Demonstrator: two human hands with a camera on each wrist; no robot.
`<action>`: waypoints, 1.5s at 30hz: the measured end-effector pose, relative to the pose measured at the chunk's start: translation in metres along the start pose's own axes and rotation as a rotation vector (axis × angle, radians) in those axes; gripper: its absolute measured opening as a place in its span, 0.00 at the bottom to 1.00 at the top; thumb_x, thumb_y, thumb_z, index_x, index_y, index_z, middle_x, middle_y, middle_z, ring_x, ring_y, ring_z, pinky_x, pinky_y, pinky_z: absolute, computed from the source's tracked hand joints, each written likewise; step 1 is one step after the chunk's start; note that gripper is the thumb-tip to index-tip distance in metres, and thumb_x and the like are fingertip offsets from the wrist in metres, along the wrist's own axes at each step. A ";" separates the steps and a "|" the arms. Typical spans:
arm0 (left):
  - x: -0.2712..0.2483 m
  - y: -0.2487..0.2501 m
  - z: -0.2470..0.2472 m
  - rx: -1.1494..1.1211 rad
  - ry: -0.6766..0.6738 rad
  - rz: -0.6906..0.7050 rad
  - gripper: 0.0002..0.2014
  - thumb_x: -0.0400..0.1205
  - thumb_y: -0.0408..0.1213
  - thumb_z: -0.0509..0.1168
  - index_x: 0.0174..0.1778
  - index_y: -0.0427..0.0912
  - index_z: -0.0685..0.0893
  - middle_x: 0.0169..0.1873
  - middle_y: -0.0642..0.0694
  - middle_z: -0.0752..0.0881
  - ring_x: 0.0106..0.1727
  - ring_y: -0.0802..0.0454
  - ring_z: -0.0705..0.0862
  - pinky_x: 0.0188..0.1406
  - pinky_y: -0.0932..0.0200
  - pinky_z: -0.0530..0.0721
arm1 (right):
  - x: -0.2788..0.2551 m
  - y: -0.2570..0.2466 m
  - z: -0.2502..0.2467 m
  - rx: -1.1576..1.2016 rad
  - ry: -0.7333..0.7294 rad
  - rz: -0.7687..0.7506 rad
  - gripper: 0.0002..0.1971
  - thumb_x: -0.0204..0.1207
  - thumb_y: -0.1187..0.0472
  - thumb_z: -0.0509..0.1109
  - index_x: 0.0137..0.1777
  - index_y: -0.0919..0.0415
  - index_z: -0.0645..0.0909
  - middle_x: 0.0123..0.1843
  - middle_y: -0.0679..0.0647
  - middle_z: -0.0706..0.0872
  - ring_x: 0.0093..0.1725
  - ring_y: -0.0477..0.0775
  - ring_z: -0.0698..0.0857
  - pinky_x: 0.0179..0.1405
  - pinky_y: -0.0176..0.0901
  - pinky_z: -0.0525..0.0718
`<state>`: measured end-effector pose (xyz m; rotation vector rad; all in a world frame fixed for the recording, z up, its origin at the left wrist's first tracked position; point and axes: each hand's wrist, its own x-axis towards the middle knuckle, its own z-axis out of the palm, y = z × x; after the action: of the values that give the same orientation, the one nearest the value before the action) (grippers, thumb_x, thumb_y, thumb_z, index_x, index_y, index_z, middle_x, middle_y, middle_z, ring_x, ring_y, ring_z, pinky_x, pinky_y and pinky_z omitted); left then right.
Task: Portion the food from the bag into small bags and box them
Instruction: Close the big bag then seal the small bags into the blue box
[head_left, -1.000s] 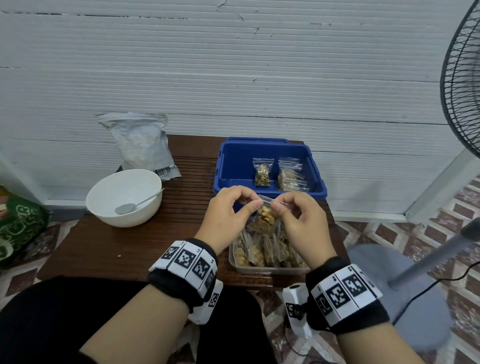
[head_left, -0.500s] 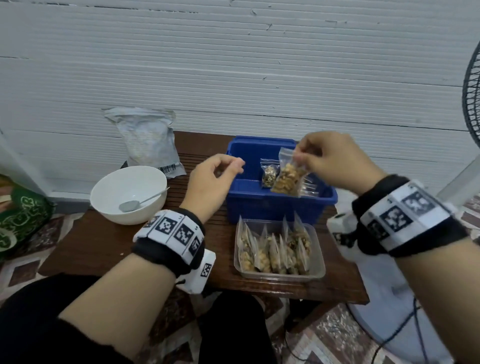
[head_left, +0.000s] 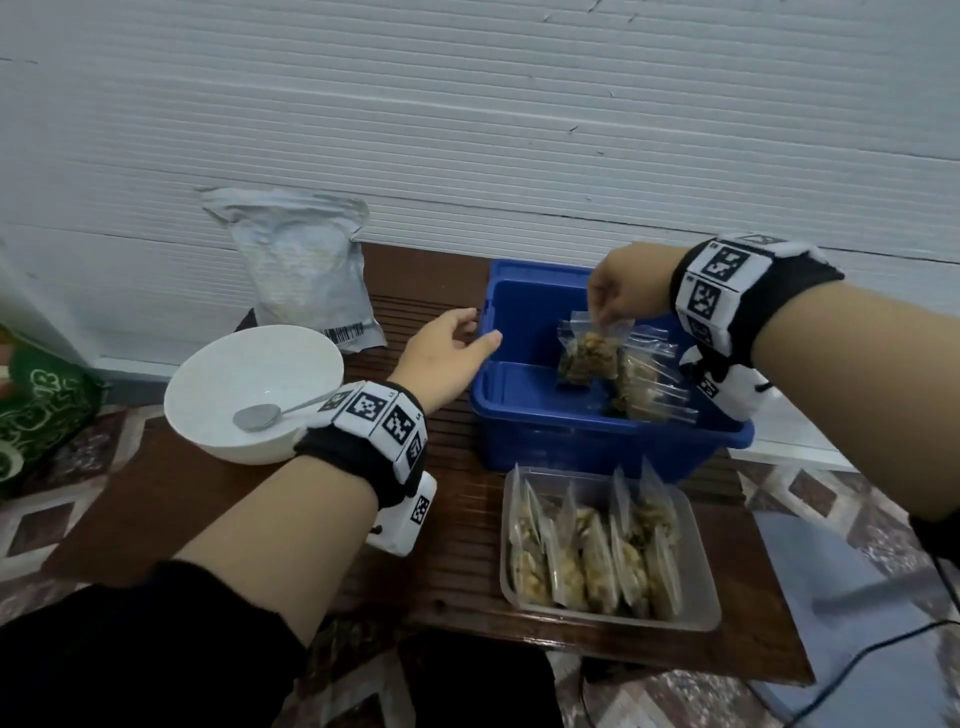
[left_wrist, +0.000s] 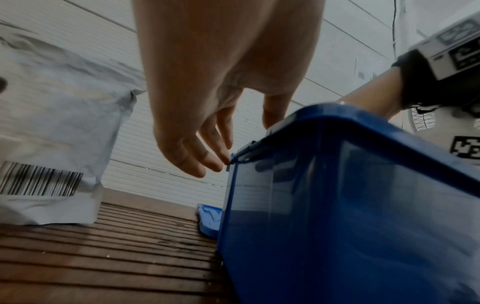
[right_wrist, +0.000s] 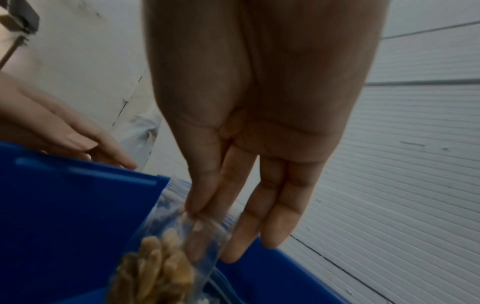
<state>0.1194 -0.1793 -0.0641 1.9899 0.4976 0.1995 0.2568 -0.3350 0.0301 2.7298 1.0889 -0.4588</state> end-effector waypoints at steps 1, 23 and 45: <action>0.001 -0.003 0.001 0.012 -0.019 0.010 0.25 0.83 0.46 0.65 0.76 0.44 0.72 0.68 0.49 0.80 0.65 0.51 0.80 0.64 0.59 0.77 | 0.009 0.000 0.003 -0.026 -0.032 0.001 0.02 0.76 0.63 0.72 0.45 0.55 0.84 0.47 0.53 0.90 0.41 0.48 0.82 0.44 0.41 0.77; 0.003 -0.014 0.005 -0.088 -0.061 0.033 0.24 0.85 0.44 0.63 0.77 0.44 0.71 0.68 0.50 0.80 0.68 0.53 0.78 0.69 0.47 0.79 | 0.072 0.003 0.039 -0.237 -0.144 0.084 0.04 0.72 0.64 0.74 0.46 0.62 0.86 0.39 0.54 0.88 0.37 0.53 0.82 0.42 0.45 0.84; -0.050 0.005 0.006 -0.008 0.012 -0.016 0.27 0.82 0.45 0.67 0.77 0.42 0.70 0.68 0.46 0.80 0.62 0.53 0.80 0.60 0.63 0.77 | -0.032 -0.023 0.017 0.070 0.160 -0.005 0.07 0.79 0.62 0.68 0.53 0.62 0.85 0.57 0.58 0.86 0.57 0.59 0.83 0.50 0.45 0.79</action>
<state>0.0780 -0.2076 -0.0586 1.9773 0.5192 0.2029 0.2149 -0.3439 0.0241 2.8678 1.1372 -0.2878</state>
